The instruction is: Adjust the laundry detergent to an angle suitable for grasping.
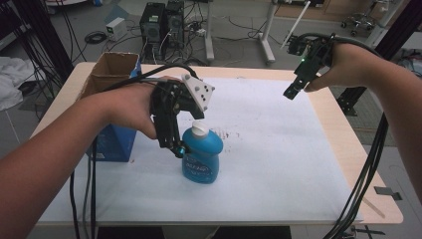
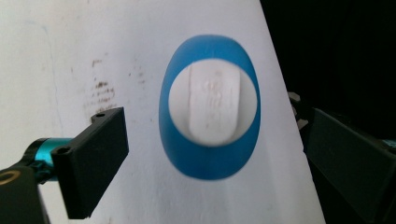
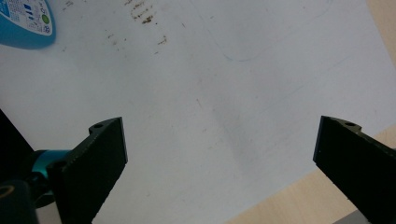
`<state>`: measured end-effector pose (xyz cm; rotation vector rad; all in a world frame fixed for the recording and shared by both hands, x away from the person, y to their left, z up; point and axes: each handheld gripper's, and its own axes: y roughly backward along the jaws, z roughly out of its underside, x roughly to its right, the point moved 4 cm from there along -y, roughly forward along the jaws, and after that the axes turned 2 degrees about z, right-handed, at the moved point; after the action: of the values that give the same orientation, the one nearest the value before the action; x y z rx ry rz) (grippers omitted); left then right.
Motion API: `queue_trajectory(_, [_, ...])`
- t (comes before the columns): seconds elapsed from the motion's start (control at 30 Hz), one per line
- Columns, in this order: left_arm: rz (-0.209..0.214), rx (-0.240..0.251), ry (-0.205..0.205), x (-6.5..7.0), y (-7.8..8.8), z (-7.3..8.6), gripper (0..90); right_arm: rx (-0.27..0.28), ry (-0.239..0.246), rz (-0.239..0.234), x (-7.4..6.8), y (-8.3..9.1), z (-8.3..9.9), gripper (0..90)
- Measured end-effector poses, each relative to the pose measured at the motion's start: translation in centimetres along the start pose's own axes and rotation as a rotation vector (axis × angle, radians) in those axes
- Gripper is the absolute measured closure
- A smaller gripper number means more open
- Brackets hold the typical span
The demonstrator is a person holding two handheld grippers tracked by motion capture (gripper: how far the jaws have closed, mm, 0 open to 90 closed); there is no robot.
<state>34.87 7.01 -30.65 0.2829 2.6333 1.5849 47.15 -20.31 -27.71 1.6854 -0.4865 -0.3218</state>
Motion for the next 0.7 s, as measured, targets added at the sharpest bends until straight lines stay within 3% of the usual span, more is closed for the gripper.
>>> queue_trajectory(0.53, [-0.030,-0.128,0.101,0.0,2.3,1.7,1.7,-0.009,0.022,0.000,-0.5,-0.2,-0.5,2.1])
queue_trajectory(0.63, [-0.042,-0.209,0.125,0.0,2.7,2.3,1.6,-0.011,0.031,-0.001,-0.7,-0.3,-0.8,2.1])
queue_trajectory(0.7, [-0.046,-0.227,0.124,0.0,2.9,2.4,1.7,-0.006,0.037,-0.002,-0.7,-0.4,-0.8,2.1])
